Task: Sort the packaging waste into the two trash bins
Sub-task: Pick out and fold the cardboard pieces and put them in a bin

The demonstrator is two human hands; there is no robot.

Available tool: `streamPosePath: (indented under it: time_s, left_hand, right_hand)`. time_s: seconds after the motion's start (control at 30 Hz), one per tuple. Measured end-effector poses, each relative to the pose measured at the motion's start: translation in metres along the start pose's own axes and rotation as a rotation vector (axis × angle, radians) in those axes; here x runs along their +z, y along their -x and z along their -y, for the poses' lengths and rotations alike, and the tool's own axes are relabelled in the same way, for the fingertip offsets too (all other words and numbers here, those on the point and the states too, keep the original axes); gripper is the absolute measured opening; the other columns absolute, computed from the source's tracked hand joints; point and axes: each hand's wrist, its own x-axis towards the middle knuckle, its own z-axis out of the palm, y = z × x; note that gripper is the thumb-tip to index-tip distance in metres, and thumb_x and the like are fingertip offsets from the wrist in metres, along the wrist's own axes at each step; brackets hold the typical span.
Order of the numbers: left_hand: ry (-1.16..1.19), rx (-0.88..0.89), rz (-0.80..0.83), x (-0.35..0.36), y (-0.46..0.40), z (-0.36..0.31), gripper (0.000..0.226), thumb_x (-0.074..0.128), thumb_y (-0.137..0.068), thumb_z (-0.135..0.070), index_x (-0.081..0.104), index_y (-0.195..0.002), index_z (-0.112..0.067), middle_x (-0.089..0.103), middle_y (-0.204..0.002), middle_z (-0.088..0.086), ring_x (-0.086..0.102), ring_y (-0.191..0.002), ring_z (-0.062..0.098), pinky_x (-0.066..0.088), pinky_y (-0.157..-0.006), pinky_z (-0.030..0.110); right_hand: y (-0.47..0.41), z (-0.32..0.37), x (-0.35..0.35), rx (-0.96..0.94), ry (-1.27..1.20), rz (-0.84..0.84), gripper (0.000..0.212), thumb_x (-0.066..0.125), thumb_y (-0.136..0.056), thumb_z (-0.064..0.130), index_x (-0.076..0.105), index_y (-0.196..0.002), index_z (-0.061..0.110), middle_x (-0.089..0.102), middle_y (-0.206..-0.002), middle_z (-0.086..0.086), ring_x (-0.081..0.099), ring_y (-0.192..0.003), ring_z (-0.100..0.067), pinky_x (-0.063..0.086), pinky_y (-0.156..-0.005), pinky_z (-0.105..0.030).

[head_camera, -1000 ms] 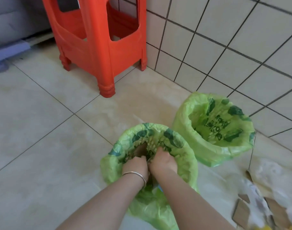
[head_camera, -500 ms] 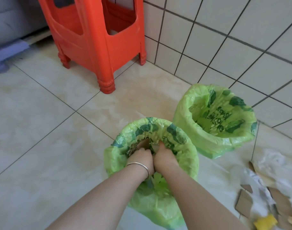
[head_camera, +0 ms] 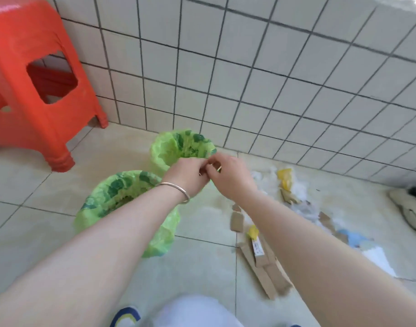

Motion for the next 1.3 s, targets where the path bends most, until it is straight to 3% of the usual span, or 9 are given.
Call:
streamPosePath:
  time_s: [0.13,0.33,0.5,0.63,0.8,1.0,1.13,1.23,1.3]
  left_hand:
    - [-0.032,0.145,0.057,0.031,0.009,-0.085,0.027,0.046,-0.092,-0.032,0.064,-0.110,-0.023,0.068,-0.106,0.013,0.060,-0.102,0.034,0.050,-0.082,0.038]
    - [-0.128,0.250,0.169,0.107,0.013,-0.187,0.029,0.045,-0.092,-0.026,0.063,-0.113,-0.020,0.066,-0.108,0.017,0.059,-0.104,0.036,0.045,-0.079,0.035]
    - [-0.116,0.213,0.273,0.170,0.001,-0.206,0.024,0.046,-0.089,-0.021,0.063,-0.106,-0.018,0.067,-0.107,0.012,0.060,-0.103,0.033,0.046,-0.081,0.034]
    - [-0.067,0.131,0.358,0.220,-0.019,-0.187,0.021,0.049,-0.089,-0.024,0.064,-0.103,-0.018,0.067,-0.105,0.009,0.060,-0.102,0.030,0.047,-0.080,0.033]
    - [0.042,-0.042,0.459,0.285,-0.045,-0.144,0.019,0.053,-0.088,-0.022,0.067,-0.099,-0.027,0.069,-0.104,-0.002,0.062,-0.099,0.021,0.050,-0.090,0.034]
    - [0.094,-0.336,0.520,0.350,-0.059,-0.074,0.023,0.050,-0.087,-0.016,0.068,-0.097,-0.026,0.068,-0.107,0.000,0.062,-0.100,0.021,0.047,-0.084,0.027]
    - [0.101,-0.664,0.366,0.383,-0.055,-0.029,0.024,0.055,-0.084,-0.019,0.063,-0.106,-0.021,0.062,-0.117,0.006,0.060,-0.106,0.026,0.045,-0.086,0.028]
    - [0.154,-1.016,0.300,0.405,-0.047,-0.014,0.047,0.065,-0.081,-0.027,0.049,-0.120,-0.007,0.050,-0.128,0.018,0.052,-0.118,0.033,0.043,-0.095,0.035]
    - [0.185,-1.155,0.327,0.420,-0.043,-0.010,0.060,0.066,-0.080,-0.033,0.044,-0.126,-0.002,0.051,-0.131,0.019,0.049,-0.123,0.034,0.042,-0.097,0.037]
  right_hand:
    - [0.049,-0.060,-0.057,0.103,-0.073,-0.107,0.019,0.051,-0.090,0.025,0.066,-0.101,0.020,0.070,-0.101,-0.003,0.060,-0.098,-0.024,0.046,-0.081,-0.032]
    - [0.109,-0.163,-0.097,0.261,-0.102,-0.232,0.021,0.049,-0.092,0.028,0.065,-0.105,0.022,0.069,-0.101,-0.001,0.060,-0.096,-0.022,0.041,-0.071,-0.029]
    - [0.121,-0.228,-0.088,0.325,-0.101,-0.167,0.024,0.047,-0.093,0.029,0.064,-0.106,0.019,0.067,-0.103,-0.002,0.058,-0.099,-0.022,0.043,-0.077,-0.033]
    - [0.114,-0.268,-0.060,0.424,-0.134,-0.091,0.025,0.047,-0.094,0.033,0.063,-0.107,0.019,0.067,-0.105,-0.001,0.059,-0.100,-0.022,0.039,-0.069,-0.029]
    - [0.100,-0.314,0.004,0.566,-0.207,0.036,0.024,0.047,-0.094,0.025,0.063,-0.112,0.020,0.066,-0.112,-0.002,0.059,-0.105,-0.022,0.045,-0.077,-0.030]
    - [0.084,-0.360,0.093,0.779,-0.273,0.272,0.030,0.049,-0.088,0.019,0.060,-0.116,0.020,0.063,-0.117,0.000,0.057,-0.109,-0.020,0.045,-0.086,-0.029]
    - [0.079,-0.379,0.142,0.863,-0.251,0.348,0.040,0.051,-0.088,0.019,0.048,-0.128,0.018,0.051,-0.126,-0.004,0.050,-0.117,-0.022,0.042,-0.090,-0.030]
    - [0.072,-0.385,0.167,0.904,-0.188,0.291,0.041,0.049,-0.092,0.023,0.044,-0.132,0.014,0.046,-0.130,-0.008,0.044,-0.123,-0.027,0.040,-0.094,-0.036]
    - [0.066,-0.387,0.177,0.920,-0.136,0.268,0.043,0.050,-0.092,0.024,0.042,-0.133,0.014,0.044,-0.131,-0.008,0.041,-0.124,-0.028,0.040,-0.094,-0.039]
